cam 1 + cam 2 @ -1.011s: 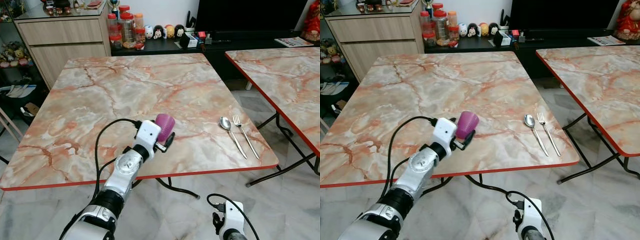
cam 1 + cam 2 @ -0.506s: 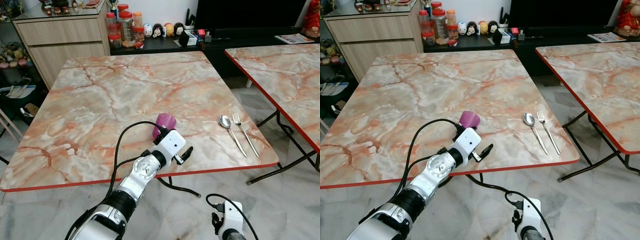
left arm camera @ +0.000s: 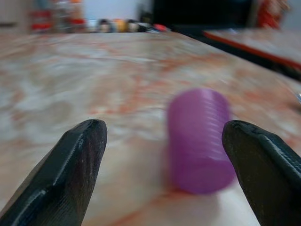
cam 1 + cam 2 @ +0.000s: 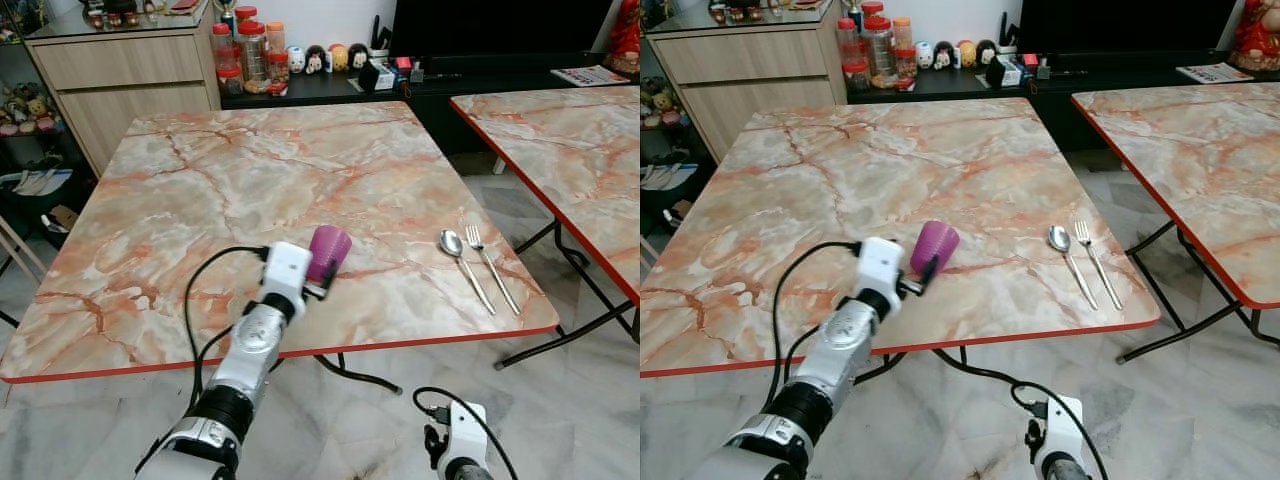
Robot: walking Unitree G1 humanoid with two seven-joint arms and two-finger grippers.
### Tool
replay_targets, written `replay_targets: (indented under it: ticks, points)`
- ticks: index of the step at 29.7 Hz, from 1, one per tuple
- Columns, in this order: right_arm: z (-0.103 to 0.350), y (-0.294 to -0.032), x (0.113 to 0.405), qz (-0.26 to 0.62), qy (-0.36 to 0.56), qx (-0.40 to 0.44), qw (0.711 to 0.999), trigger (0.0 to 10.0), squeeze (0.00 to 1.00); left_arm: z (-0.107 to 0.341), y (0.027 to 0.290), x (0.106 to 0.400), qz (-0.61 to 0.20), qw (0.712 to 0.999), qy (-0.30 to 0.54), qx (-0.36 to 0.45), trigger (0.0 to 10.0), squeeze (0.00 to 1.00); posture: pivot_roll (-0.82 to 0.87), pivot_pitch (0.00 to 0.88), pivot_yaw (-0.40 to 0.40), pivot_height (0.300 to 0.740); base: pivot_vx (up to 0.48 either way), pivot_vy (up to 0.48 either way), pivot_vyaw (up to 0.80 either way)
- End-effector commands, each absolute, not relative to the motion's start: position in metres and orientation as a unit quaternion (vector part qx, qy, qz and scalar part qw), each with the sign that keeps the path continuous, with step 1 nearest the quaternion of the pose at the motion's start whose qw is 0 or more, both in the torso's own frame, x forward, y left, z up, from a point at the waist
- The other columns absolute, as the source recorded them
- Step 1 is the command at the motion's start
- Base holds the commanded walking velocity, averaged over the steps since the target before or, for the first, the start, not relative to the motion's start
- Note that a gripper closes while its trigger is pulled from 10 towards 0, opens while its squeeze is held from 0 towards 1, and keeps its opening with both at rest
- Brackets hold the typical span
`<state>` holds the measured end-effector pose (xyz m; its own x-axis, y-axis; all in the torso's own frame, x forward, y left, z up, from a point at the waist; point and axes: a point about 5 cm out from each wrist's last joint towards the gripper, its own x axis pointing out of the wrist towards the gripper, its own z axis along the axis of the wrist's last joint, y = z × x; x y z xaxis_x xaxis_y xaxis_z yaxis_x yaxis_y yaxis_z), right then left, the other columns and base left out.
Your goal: Setting the table
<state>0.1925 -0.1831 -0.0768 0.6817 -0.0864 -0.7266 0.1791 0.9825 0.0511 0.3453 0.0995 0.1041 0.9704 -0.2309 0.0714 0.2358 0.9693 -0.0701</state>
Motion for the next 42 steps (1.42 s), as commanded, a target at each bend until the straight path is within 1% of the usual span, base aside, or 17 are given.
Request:
replay_targets:
  ticks: [1, 2, 7, 11, 17, 21, 27, 36, 42]
  points:
    - [-0.076, -0.184, 0.193, -0.076, 0.390, 0.061, 0.916, 10.0, 0.00, 0.097, 0.114, 0.343, -0.082, 0.994, -0.024, -0.064, 10.0, 0.00, 0.01, 0.000, 0.000, 0.740, 0.000, 0.000, 0.00]
    - [-0.076, -0.185, 0.193, -0.077, 0.390, 0.061, 0.916, 10.0, 0.00, 0.095, 0.131, 0.342, -0.052, 0.995, -0.028, -0.079, 10.0, 0.00, 0.01, 0.000, -0.003, 0.740, 0.000, 0.000, 0.00]
    - [-0.077, -0.186, 0.192, -0.077, 0.391, 0.059, 0.915, 10.0, 0.00, 0.090, 0.169, 0.339, 0.006, 0.996, -0.032, -0.080, 10.0, 0.00, 0.01, 0.000, -0.008, 0.740, 0.000, 0.000, 0.00]
    - [-0.076, -0.186, 0.193, -0.075, 0.389, 0.059, 0.916, 10.0, 0.00, 0.085, 0.192, 0.333, 0.039, 0.996, -0.026, -0.079, 10.0, 0.00, 0.01, 0.000, -0.010, 0.740, 0.000, 0.000, 0.00]
    - [-0.075, -0.188, 0.193, -0.076, 0.386, 0.058, 0.918, 10.0, 0.00, 0.077, 0.193, 0.325, -0.012, 0.999, -0.018, -0.032, 10.0, 0.00, 0.01, 0.000, -0.015, 0.740, 0.000, 0.000, 0.00]
    - [-0.075, -0.189, 0.193, -0.077, 0.384, 0.058, 0.918, 10.0, 0.00, 0.075, 0.194, 0.321, -0.029, 0.999, -0.022, -0.015, 10.0, 0.00, 0.02, 0.000, -0.019, 0.740, 0.000, 0.000, 0.00]
    - [-0.076, -0.187, 0.193, -0.071, 0.385, 0.058, 0.918, 10.0, 0.00, 0.076, 0.201, 0.317, -0.017, 0.999, -0.027, -0.013, 10.0, 0.00, 0.03, 0.000, -0.023, 0.740, 0.000, 0.000, 0.00]
    - [-0.076, -0.186, 0.193, -0.069, 0.386, 0.056, 0.918, 10.0, 0.00, 0.079, 0.200, 0.321, -0.008, 0.999, -0.031, -0.019, 10.0, 0.00, 0.02, 0.000, -0.016, 0.740, 0.000, 0.000, 0.00]
    - [-0.076, -0.187, 0.192, -0.073, 0.388, 0.058, 0.917, 10.0, 0.00, 0.083, 0.199, 0.324, -0.006, 0.999, -0.035, -0.021, 10.0, 0.00, 0.02, 0.000, -0.014, 0.740, 0.272, 0.000, 0.00]
